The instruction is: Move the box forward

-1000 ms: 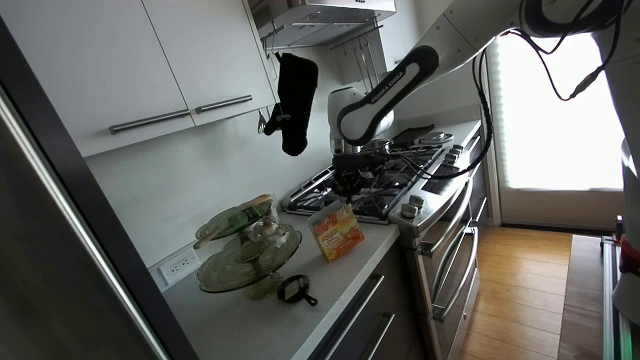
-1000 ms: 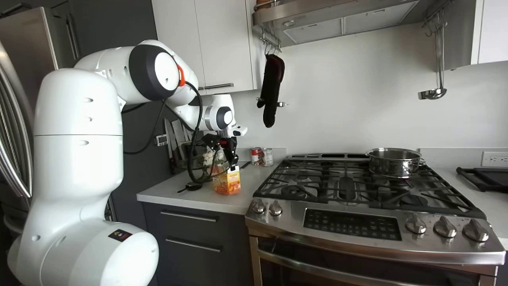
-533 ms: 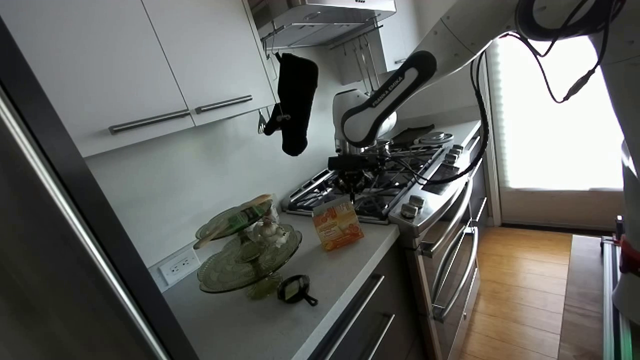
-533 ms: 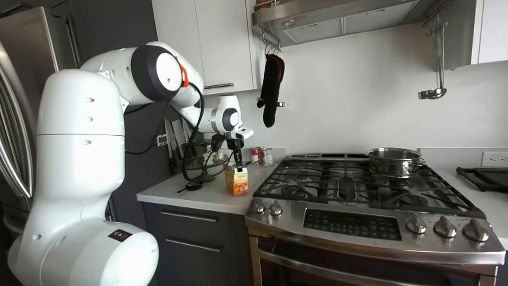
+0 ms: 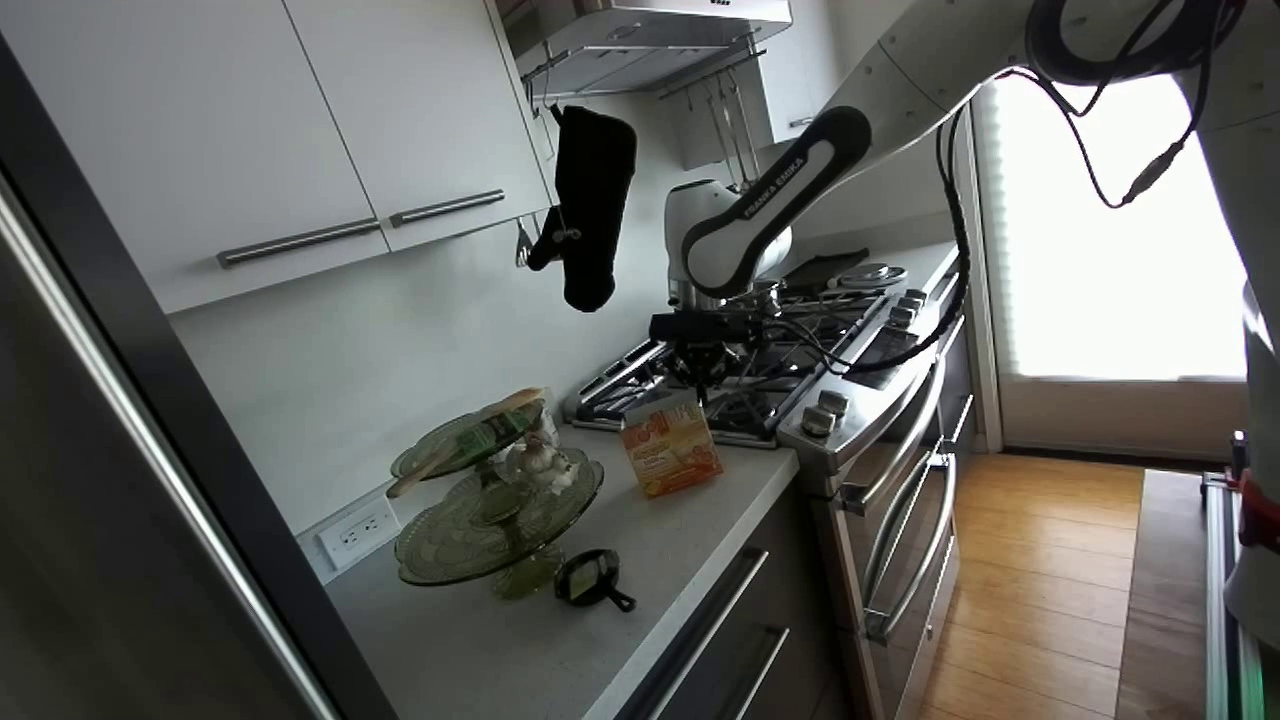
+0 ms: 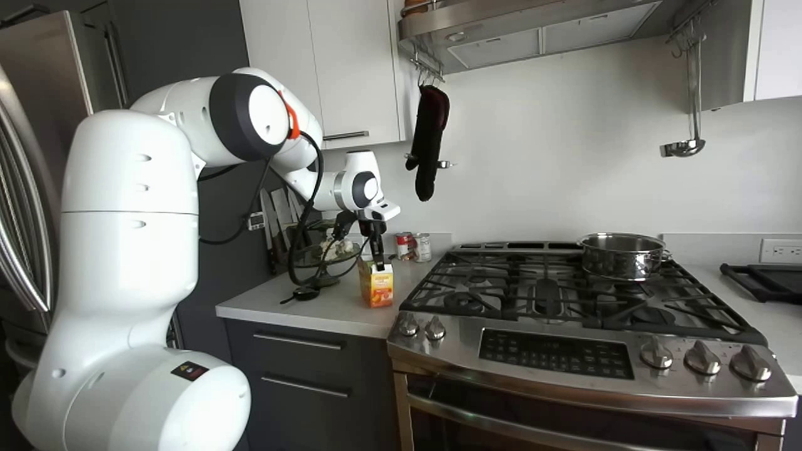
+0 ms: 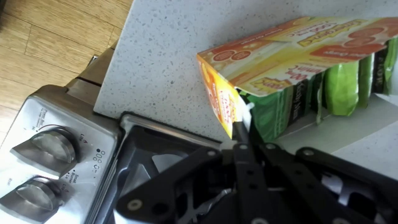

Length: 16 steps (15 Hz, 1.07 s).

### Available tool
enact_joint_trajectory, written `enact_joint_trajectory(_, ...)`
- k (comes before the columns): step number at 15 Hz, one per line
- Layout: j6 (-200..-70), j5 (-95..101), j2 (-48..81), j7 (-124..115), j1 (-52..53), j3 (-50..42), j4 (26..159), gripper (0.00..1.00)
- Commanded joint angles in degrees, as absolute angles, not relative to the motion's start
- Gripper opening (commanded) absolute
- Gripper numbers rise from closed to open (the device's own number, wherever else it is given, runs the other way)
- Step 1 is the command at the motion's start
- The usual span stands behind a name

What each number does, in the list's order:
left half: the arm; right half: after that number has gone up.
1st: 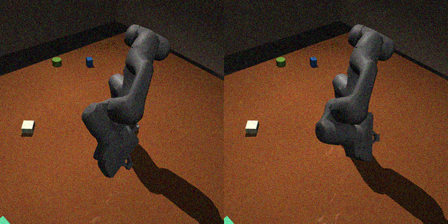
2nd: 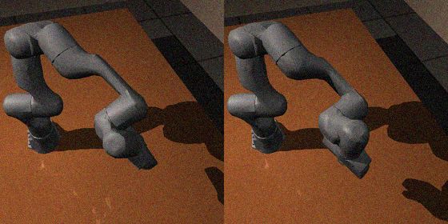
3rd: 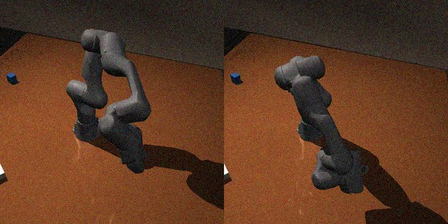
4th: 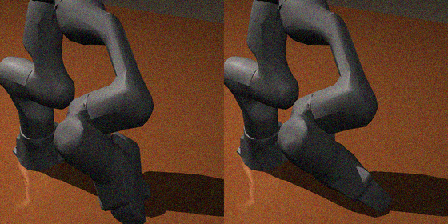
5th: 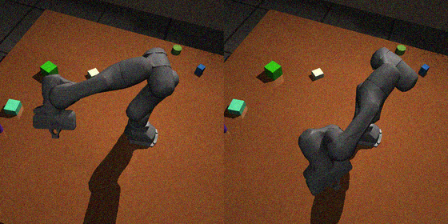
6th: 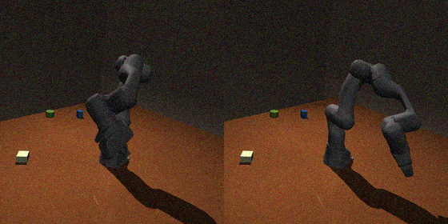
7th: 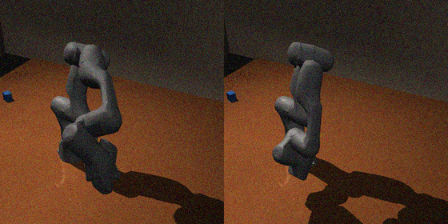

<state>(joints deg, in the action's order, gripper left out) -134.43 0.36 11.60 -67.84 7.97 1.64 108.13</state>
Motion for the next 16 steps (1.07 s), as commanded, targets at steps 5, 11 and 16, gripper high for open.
enact_joint_trajectory(5,-139.61,5.33,19.71,-93.62,11.49,-0.43,99.04,0.0)
enact_joint_trajectory(11,-151.48,8.89,28.52,-109.36,15.66,-4.32,91.36,0.0)
enact_joint_trajectory(16,-156.41,11.26,34.93,-114.35,19.35,-8.7,84.63,0.0)
